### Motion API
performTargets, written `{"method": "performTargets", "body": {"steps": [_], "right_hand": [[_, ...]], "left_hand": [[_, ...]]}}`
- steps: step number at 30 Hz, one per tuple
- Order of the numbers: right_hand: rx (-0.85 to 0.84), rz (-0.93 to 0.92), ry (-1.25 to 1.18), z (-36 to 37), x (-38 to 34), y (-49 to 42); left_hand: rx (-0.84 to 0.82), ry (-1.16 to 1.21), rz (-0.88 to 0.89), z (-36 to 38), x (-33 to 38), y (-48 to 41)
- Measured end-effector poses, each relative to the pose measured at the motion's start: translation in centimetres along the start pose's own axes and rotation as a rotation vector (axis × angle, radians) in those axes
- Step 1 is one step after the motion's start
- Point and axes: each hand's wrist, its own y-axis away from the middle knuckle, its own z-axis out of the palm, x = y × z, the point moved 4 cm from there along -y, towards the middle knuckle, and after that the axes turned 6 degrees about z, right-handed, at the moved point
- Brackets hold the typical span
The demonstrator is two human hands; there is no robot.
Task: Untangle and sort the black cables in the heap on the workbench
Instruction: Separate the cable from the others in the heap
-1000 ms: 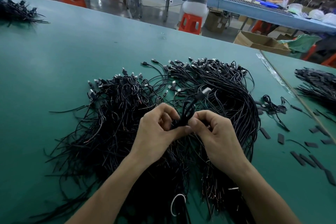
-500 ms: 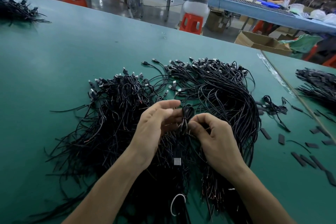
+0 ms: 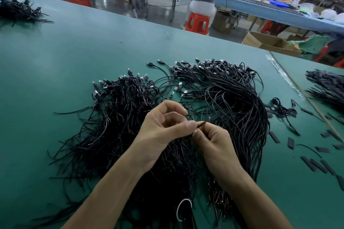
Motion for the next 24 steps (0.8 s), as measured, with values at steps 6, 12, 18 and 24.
{"method": "performTargets", "body": {"steps": [6,12,18,24], "right_hand": [[0.020,0.093,-0.097,-1.2,0.5,-0.4],[0.040,0.072,-0.086,-0.8,1.0,-0.7],[0.036,0.259,0.042,-2.0,2.9,-1.5],[0.286,0.141,0.852,-5.6,3.9,-2.4]], "left_hand": [[-0.036,-0.383,-0.223,-1.2,-1.5,0.1],[-0.134,-0.604,-0.191,-0.9,-2.0,0.2],[0.051,-0.811,-0.079,-3.0,-0.5,-0.3],[0.614,-0.641,0.082,-9.0,1.0,-1.4]]}}
